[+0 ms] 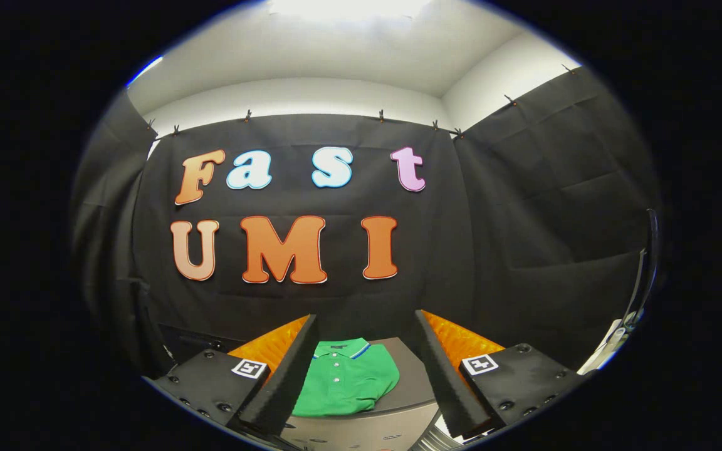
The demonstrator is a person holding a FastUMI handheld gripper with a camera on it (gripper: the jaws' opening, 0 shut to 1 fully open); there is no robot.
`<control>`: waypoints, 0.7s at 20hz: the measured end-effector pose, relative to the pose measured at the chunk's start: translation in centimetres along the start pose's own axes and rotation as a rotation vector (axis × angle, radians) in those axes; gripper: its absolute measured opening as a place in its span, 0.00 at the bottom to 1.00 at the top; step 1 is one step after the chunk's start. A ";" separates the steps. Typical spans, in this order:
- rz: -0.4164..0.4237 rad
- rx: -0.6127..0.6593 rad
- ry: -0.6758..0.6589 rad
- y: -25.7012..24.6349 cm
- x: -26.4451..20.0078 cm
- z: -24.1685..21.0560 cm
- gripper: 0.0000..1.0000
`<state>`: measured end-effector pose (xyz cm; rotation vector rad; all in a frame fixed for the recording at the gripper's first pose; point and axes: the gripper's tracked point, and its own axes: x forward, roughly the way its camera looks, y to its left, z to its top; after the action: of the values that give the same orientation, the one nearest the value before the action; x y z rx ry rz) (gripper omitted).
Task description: Put the clothes into the washing machine and then close the washing machine lid.
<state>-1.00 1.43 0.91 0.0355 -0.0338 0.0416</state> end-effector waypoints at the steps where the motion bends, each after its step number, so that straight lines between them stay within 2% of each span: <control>1: 0.000 0.000 -0.001 -0.1 0.0 0.1 0.97; 4: -0.006 0.006 0.003 -0.2 0.1 -0.1 0.98; 6: -0.012 0.062 -0.035 0.3 -0.1 0.7 0.98; 8: 0.016 0.103 -0.052 1.5 0.1 0.9 0.98; 10: 0.034 0.074 0.010 2.2 0.9 -0.8 0.98; 14: 0.010 0.007 0.133 2.2 4.7 -2.8 0.98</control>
<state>3.70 3.89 -1.67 0.0396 0.0988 0.0544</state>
